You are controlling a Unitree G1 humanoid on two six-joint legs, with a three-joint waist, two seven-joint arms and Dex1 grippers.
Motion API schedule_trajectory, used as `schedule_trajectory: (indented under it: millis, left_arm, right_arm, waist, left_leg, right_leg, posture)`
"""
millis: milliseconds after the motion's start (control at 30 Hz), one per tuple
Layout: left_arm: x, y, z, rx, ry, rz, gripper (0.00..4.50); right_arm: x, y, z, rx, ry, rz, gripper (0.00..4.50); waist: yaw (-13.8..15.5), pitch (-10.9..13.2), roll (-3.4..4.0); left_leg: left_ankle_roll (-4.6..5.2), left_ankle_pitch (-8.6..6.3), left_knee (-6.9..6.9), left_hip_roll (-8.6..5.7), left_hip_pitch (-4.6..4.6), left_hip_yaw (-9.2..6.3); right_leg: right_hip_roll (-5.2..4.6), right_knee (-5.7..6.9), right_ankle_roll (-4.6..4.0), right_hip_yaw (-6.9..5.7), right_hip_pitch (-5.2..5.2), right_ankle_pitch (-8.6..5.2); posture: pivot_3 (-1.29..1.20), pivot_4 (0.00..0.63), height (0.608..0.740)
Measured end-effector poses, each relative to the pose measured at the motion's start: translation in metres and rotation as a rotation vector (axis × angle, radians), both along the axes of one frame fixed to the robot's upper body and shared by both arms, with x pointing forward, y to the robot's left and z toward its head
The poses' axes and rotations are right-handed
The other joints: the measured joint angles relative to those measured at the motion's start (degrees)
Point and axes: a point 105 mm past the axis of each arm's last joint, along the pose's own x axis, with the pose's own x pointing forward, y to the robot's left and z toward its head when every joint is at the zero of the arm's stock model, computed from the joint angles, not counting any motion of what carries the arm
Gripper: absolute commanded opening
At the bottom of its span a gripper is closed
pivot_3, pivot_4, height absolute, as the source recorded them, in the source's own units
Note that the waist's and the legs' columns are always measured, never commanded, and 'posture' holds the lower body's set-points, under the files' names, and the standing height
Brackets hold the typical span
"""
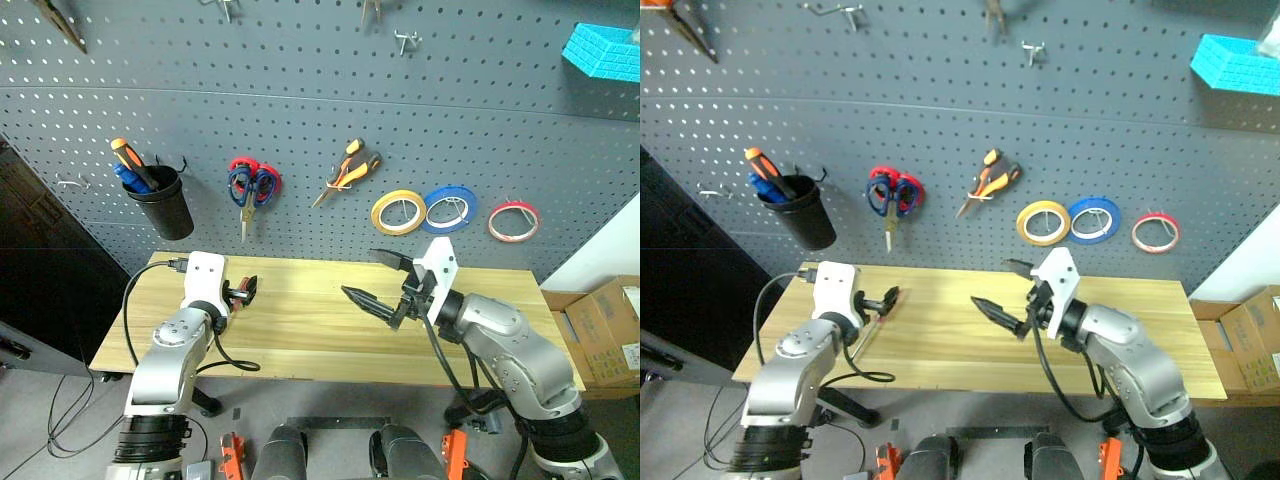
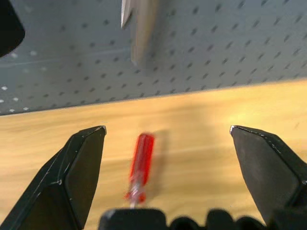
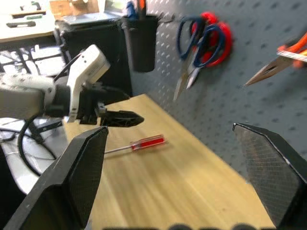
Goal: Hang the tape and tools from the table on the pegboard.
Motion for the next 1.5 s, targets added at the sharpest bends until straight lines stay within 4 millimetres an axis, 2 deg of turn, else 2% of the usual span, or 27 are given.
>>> schedule_trajectory:
  millis: [133,367,433,633,867,900,933,1233,1267,1500]
  left_arm:
    - [0.005,0.011,-0.013,0.029,0.082,0.001,4.46]
    - [0.029,0.01,-0.01,0.043,0.111,-0.021,4.46]
    - [0.035,0.008,-0.009,0.042,0.116,-0.029,4.46]
    - [0.044,0.004,-0.027,0.049,0.211,-0.038,4.46]
    - [0.059,0.006,-0.02,0.021,0.202,-0.04,4.46]
    - [0.06,0.006,-0.019,0.017,0.203,-0.045,4.11]
    - [0.061,0.006,-0.019,0.015,0.204,-0.048,3.94]
    - [0.058,0.004,-0.018,0.0,0.229,-0.072,0.96]
    - [0.057,0.004,-0.017,0.0,0.231,-0.072,0.85]
    - [0.054,0.003,-0.016,0.009,0.232,-0.065,0.85]
  right_arm:
    - [0.007,0.009,-0.011,-0.092,-0.003,0.016,4.5]
    - [0.021,0.009,-0.022,-0.189,0.018,0.008,4.5]
    - [0.021,0.006,-0.025,-0.212,0.026,0.015,4.5]
    - [0.021,-0.002,-0.03,-0.252,0.047,0.012,4.5]
    - [0.015,-0.011,-0.028,-0.255,0.062,-0.013,4.5]
    - [0.014,-0.011,-0.028,-0.258,0.065,-0.014,4.5]
    - [0.013,-0.012,-0.028,-0.259,0.065,-0.014,4.5]
    - [0.013,-0.019,-0.028,-0.256,0.084,-0.038,4.5]
    - [0.013,-0.019,-0.028,-0.256,0.084,-0.038,4.5]
    - [0.014,-0.018,-0.026,-0.255,0.071,-0.03,4.5]
  waist:
    - [0.12,2.1,0.09]
    - [0.35,4.7,0.04]
    - [0.26,5.59,0.01]
    - [-0.41,7.65,-0.06]
    - [-0.89,8.72,-0.01]
    - [-0.95,8.83,0.02]
    - [-1.02,8.93,0.06]
    - [-1.49,9.56,0.14]
    - [-1.54,9.57,0.14]
    - [-1.6,9.72,0.12]
  left_leg:
    - [0.0,0.0,-0.01,-0.01,-0.05,-0.02]
    - [0.09,0.01,-0.08,-0.07,-0.66,0.0]
    - [0.12,-0.05,-0.11,-0.09,-0.77,-0.03]
    - [0.12,-0.05,-0.08,-0.09,-1.25,-0.11]
    - [0.11,-0.04,-0.05,-0.1,-1.25,-0.13]
    - [0.11,-0.04,-0.05,-0.11,-1.25,-0.12]
    - [0.11,-0.04,-0.05,-0.11,-1.24,-0.12]
    - [0.1,-0.03,-0.07,-0.09,-1.21,-0.09]
    - [0.1,-0.03,-0.08,-0.09,-1.21,-0.09]
    - [0.09,-0.04,-0.12,-0.09,-1.23,-0.07]
  right_leg:
    - [-0.11,-0.03,-0.01,-0.06,-0.06,0.0]
    - [-0.17,-0.03,0.08,-0.15,-0.43,-0.15]
    - [-0.2,0.04,0.24,-0.17,-0.54,-0.09]
    - [-0.19,0.19,0.28,-0.23,-1.03,-0.1]
    - [-0.2,0.24,0.4,-0.23,-1.03,-0.16]
    - [-0.2,0.24,0.41,-0.23,-1.03,-0.16]
    - [-0.2,0.25,0.41,-0.22,-1.04,-0.16]
    - [-0.2,0.28,0.42,-0.2,-1.07,-0.17]
    - [-0.2,0.28,0.43,-0.2,-1.08,-0.17]
    - [-0.2,0.2,0.45,-0.18,-1.09,-0.19]
  posture:
    - [0.08,0.265,0.74]
    - [0.07,0.329,0.74]
    - [0.07,0.344,0.74]
    - [0.05,0.373,0.74]
    - [0.04,0.394,0.74]
    - [0.03,0.398,0.74]
    - [0.03,0.4,0.74]
    - [0.04,0.397,0.74]
    - [0.04,0.396,0.74]
    - [0.03,0.382,0.74]
